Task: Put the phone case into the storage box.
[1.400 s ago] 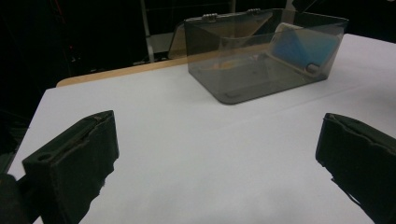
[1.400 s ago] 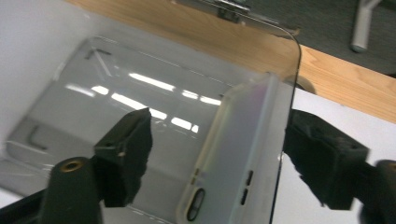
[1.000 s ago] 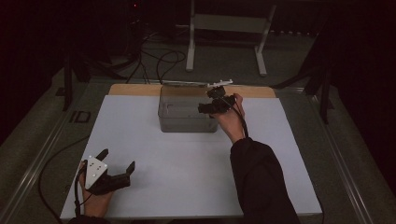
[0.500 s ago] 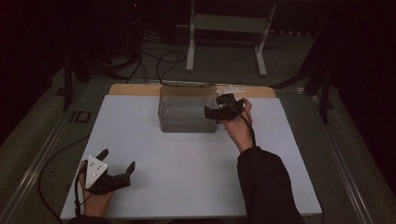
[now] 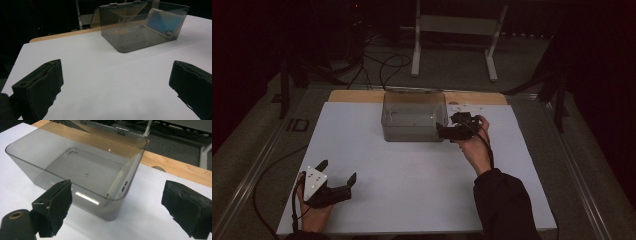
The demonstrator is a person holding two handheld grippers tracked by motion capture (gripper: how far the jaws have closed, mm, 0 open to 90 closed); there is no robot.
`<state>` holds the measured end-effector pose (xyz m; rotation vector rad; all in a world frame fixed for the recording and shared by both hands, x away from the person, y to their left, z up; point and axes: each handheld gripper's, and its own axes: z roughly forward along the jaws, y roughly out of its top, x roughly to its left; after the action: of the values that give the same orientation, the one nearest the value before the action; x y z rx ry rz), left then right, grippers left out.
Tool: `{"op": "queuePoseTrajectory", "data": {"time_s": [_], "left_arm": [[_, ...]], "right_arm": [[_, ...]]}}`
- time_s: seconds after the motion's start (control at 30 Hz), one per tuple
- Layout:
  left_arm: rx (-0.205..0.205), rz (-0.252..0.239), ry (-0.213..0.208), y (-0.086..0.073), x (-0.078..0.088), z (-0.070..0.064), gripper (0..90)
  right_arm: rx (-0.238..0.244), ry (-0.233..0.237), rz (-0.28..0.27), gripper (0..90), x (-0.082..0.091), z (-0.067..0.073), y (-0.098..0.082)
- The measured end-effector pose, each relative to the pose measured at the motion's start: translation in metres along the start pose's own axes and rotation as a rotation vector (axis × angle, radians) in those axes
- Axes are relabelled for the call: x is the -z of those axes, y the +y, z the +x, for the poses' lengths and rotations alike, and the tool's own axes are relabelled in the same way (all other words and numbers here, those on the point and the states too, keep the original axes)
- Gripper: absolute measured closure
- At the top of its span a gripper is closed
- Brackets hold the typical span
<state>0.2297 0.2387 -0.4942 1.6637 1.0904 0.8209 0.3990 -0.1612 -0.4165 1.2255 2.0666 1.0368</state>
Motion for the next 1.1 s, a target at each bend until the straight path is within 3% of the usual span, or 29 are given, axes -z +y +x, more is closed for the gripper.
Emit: {"op": "queuePoseTrajectory", "data": {"time_s": [0.3, 0.6, 0.77, 0.87, 1.0, 1.1], "left_arm": [[0.000, 0.008, -0.004, 0.000, -0.001, 0.000, 0.3], [0.003, 0.011, -0.004, 0.001, -0.001, 0.001, 0.3], [0.012, 0.013, -0.004, 0.002, 0.000, 0.004, 0.3], [0.019, 0.008, -0.006, 0.004, 0.001, 0.006, 0.3], [0.020, 0.010, -0.010, 0.006, 0.002, 0.007, 0.3], [0.018, 0.008, -0.013, 0.008, 0.003, 0.009, 0.3]], "right_arm": [[-0.006, 0.002, -0.037, 9.7, 0.026, -0.002, -0.024], [0.003, -0.014, -0.013, 9.3, 0.047, -0.008, -0.050], [0.032, -0.019, -0.015, 9.2, 0.063, -0.006, -0.058], [0.012, -0.005, -0.028, 9.2, 0.072, -0.007, -0.064], [0.035, -0.026, -0.042, 9.1, 0.080, -0.010, -0.076], [0.012, -0.023, -0.055, 9.2, 0.087, -0.013, -0.084]]}}
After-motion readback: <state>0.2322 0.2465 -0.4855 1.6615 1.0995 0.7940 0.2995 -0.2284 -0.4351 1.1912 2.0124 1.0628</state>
